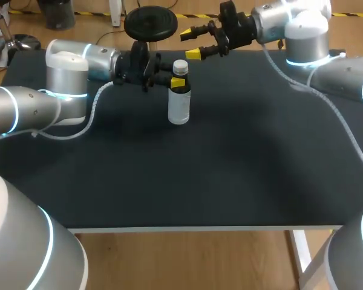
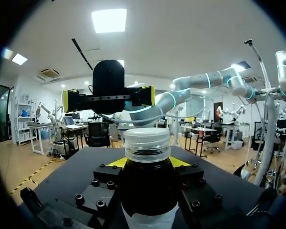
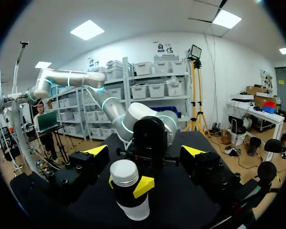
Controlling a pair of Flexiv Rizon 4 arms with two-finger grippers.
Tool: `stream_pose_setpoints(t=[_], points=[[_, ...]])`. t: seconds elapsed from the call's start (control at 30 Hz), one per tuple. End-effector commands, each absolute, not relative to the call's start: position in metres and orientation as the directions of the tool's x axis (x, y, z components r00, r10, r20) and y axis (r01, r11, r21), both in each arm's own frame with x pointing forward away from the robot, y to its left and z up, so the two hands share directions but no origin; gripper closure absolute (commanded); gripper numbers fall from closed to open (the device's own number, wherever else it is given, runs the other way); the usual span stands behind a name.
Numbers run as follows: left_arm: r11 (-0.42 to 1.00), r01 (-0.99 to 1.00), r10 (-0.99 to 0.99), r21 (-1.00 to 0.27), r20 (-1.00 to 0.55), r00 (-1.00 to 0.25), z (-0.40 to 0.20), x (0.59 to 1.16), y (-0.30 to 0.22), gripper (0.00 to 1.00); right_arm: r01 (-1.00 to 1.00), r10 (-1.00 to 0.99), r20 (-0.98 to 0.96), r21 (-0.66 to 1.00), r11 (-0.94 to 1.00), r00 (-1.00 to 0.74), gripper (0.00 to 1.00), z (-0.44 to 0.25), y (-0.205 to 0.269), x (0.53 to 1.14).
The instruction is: Unscrew the bottle cap
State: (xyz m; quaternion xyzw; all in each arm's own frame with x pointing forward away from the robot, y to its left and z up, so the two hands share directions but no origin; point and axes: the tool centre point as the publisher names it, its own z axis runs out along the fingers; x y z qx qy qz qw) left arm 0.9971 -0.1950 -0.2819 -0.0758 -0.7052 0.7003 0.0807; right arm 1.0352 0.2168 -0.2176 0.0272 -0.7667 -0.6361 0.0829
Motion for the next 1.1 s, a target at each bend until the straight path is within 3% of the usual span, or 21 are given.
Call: stream_pose_setpoints(t=[0.03,1.1], points=[[0.009,-0.006,0.22,-1.0,0.008,-0.975,-0.282,0.997,-0.196,1.0,0.073,0.471,-0.025,0.979,0.189,-0.882,0.0,-0.214,0.217,1.029],[0.009,-0.006,0.22,-1.0,0.008,-0.975,-0.282,0.997,-0.196,1.0,0.117,0.503,0.032,0.983,0.138,-0.863,0.0,-0.231,0.235,1.009]])
